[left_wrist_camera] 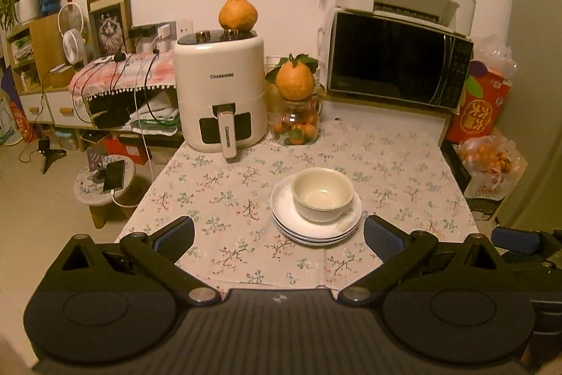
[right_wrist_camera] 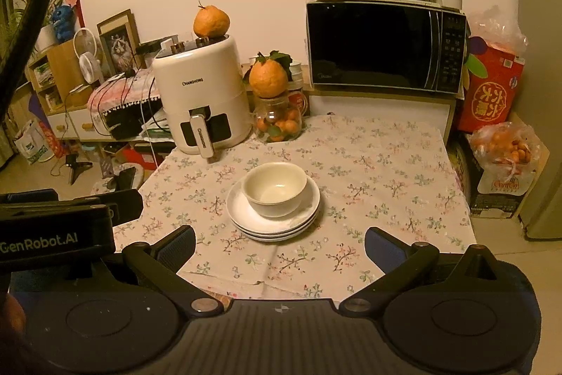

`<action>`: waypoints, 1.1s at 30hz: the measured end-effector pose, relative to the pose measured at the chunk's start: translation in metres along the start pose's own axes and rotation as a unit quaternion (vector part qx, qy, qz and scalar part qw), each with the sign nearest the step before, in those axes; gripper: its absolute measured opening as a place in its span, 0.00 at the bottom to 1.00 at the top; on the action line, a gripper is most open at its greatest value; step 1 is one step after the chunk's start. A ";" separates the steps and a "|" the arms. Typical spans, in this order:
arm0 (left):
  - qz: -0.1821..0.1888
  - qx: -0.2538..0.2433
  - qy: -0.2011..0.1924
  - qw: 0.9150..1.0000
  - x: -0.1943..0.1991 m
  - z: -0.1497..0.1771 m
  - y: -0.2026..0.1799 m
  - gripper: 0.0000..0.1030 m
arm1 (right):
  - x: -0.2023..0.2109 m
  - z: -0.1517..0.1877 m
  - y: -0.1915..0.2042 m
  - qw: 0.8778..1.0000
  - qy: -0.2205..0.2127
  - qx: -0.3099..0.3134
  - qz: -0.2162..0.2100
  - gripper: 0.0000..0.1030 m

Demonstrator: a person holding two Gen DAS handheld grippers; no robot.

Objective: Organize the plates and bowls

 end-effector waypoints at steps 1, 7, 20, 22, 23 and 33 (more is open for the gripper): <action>0.000 0.000 0.003 1.000 -0.001 0.000 0.000 1.00 | -0.001 0.000 0.000 1.000 0.002 0.000 0.002 0.98; -0.004 0.000 0.013 1.000 -0.007 0.001 0.000 1.00 | -0.006 0.003 0.000 1.000 0.010 0.000 0.006 0.98; 0.001 -0.002 0.026 1.000 -0.016 0.002 -0.001 1.00 | -0.015 0.002 -0.002 1.000 0.021 0.003 0.007 0.98; 0.001 -0.002 0.028 1.000 -0.016 0.002 -0.001 1.00 | -0.016 0.002 -0.002 1.000 0.022 0.003 0.008 0.98; 0.001 -0.002 0.028 1.000 -0.017 0.002 -0.002 1.00 | -0.016 0.003 -0.003 1.000 0.022 0.003 0.007 0.98; 0.011 -0.001 0.029 1.000 -0.017 0.001 -0.005 1.00 | -0.017 0.002 -0.004 1.000 0.022 0.005 0.005 0.98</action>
Point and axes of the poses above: each gripper's, at about its wrist camera, not at the fingertips, and x roughly against the way its jaws point, y to its left, z to its underside, the point moved 3 cm from there along -x, roughly the way its jaws point, and after that the axes turned 11 degrees about -y, right-handed, at the moved point
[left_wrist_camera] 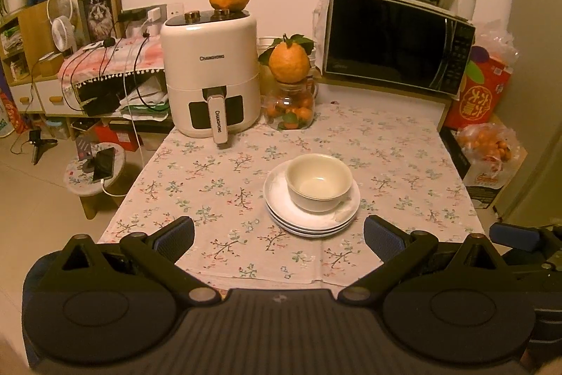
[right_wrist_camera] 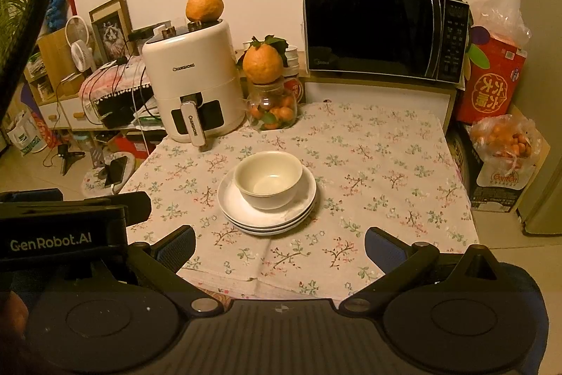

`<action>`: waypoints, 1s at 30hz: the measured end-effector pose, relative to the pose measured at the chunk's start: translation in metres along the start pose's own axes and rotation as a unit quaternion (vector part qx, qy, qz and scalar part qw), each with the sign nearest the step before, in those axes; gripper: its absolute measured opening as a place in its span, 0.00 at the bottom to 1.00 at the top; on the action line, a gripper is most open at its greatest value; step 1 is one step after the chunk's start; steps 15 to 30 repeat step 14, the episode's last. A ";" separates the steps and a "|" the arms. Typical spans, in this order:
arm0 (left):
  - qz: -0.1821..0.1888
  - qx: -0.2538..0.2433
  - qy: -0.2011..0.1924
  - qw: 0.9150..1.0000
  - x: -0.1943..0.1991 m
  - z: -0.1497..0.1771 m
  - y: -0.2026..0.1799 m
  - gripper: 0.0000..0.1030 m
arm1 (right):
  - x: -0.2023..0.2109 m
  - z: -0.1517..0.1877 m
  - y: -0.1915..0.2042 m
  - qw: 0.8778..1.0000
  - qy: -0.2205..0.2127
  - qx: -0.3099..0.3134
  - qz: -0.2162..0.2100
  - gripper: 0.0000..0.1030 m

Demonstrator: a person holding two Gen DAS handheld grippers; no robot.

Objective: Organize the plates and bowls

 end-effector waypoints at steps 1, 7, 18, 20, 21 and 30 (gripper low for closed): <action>0.000 -0.001 0.000 1.000 0.000 0.000 -0.001 1.00 | 0.000 0.000 0.000 1.000 0.000 0.001 -0.001 0.98; 0.001 -0.003 -0.005 1.000 0.001 0.000 -0.003 1.00 | 0.000 0.000 0.000 1.000 -0.002 0.001 -0.001 0.98; 0.000 -0.004 -0.002 1.000 -0.001 0.000 -0.004 1.00 | 0.000 -0.001 0.000 1.000 -0.001 0.001 -0.001 0.98; 0.000 -0.004 -0.002 1.000 -0.001 0.000 -0.004 1.00 | 0.000 -0.001 0.000 1.000 -0.001 0.001 -0.001 0.98; 0.000 -0.004 -0.002 1.000 -0.001 0.000 -0.004 1.00 | 0.000 -0.001 0.000 1.000 -0.001 0.001 -0.001 0.98; 0.000 -0.004 -0.002 1.000 -0.001 0.000 -0.004 1.00 | 0.000 -0.001 0.000 1.000 -0.001 0.001 -0.001 0.98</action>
Point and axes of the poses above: each gripper's, at about its wrist camera, not at the fingertips, and x roughly against the way its jaws point, y to its left, z to its underside, the point moved 3 cm from there along -x, roughly the way its jaws point, and after that the axes turned 11 degrees about -y, right-handed, at the moved point
